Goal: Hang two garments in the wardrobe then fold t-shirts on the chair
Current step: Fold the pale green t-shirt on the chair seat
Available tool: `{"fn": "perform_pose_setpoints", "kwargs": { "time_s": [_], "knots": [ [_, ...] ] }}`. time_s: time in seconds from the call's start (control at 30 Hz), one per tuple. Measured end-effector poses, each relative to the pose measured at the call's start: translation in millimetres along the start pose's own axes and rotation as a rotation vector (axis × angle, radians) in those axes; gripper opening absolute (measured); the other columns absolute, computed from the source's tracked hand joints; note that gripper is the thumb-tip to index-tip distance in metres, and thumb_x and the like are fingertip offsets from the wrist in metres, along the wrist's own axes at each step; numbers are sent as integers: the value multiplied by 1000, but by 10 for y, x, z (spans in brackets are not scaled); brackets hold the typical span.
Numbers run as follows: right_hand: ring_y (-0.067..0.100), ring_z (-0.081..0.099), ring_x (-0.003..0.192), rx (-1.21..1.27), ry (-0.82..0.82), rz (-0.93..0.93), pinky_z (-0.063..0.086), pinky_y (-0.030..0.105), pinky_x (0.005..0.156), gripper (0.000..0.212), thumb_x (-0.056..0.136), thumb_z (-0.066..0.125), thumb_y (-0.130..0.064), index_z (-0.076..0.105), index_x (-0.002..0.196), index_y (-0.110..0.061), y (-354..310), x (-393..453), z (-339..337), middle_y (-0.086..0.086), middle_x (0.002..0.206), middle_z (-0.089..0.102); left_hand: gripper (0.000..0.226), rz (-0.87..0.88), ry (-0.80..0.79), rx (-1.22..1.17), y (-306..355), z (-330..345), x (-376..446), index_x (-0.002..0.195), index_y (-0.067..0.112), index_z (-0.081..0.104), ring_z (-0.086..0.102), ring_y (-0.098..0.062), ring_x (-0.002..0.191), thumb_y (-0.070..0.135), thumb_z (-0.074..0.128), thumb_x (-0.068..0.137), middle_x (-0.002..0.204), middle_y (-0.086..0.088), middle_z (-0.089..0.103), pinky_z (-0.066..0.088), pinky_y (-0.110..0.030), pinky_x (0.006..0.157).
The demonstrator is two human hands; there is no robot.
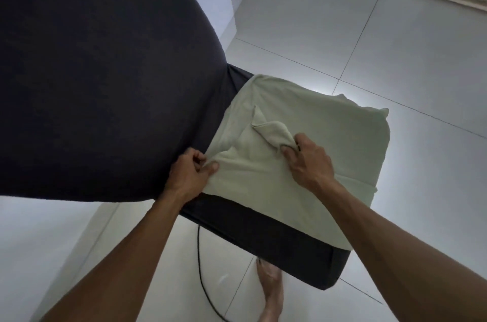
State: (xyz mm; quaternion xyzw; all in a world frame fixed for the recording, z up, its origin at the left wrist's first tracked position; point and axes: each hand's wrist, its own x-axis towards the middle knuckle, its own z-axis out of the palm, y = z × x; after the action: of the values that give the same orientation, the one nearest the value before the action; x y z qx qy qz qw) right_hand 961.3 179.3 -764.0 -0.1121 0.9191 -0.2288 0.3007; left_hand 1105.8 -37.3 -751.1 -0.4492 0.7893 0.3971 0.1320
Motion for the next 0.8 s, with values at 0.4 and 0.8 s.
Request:
{"fn": "perform_pose_setpoints", "kwargs": {
  "time_s": [0.4,0.8],
  "knots": [
    [29,56,83,3,-58,-7,46,41,71,26,98,53,-46,51,96,-21,150,16,-52,8,93,62,47,-48,114,-112,-266,97,-249,109,23,48,62,-19,90,18,83,78,93,7,58,54,-42,84],
    [35,58,91,-68,-61,76,45,42,76,40,100,35,-60,43,114,-24,46,92,-22,9,101,59,33,59,205,-46,-282,184,-244,122,24,45,62,-21,88,28,64,95,90,10,58,55,-45,80]
  ]
}}
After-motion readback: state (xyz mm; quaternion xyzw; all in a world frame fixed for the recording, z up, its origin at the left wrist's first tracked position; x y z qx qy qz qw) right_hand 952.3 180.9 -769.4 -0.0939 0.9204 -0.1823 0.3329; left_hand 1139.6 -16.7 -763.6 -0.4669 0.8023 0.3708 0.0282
